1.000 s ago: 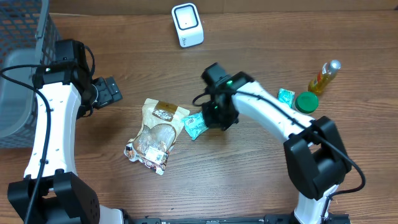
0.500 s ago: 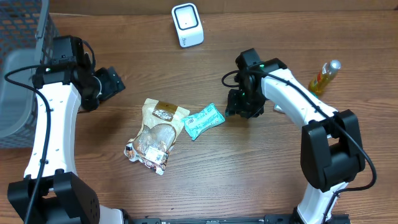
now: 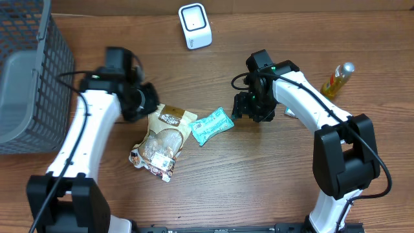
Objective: Scan the item barcode
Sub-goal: 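Move the left gripper to the mint-green packet and grasp it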
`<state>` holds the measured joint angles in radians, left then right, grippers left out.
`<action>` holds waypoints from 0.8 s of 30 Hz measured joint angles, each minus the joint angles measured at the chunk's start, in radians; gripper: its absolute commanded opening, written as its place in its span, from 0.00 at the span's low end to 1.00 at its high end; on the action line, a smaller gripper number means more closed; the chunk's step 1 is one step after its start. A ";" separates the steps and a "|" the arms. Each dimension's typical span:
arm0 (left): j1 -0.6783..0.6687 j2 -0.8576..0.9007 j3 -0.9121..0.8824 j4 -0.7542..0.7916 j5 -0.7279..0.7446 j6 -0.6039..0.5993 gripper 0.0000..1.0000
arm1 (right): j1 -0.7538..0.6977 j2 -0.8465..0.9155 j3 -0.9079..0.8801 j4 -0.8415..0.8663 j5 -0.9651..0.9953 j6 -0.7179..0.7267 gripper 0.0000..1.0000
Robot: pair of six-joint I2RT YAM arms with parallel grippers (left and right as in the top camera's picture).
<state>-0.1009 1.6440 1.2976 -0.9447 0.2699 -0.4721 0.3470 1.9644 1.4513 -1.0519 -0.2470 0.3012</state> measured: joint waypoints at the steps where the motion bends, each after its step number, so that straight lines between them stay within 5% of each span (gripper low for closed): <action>1: -0.031 0.000 -0.021 0.034 -0.002 0.000 0.05 | 0.000 0.000 0.000 0.000 0.000 0.000 0.68; 10: -0.227 0.000 -0.130 0.249 -0.012 0.000 0.04 | 0.000 0.000 0.000 0.005 0.000 0.000 0.68; 24: -0.323 0.000 -0.142 0.274 -0.083 -0.056 0.04 | 0.000 0.000 0.000 0.039 0.000 0.000 0.75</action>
<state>-0.4240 1.6440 1.1557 -0.6704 0.1871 -0.5285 0.3470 1.9644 1.4513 -1.0134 -0.2470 0.3008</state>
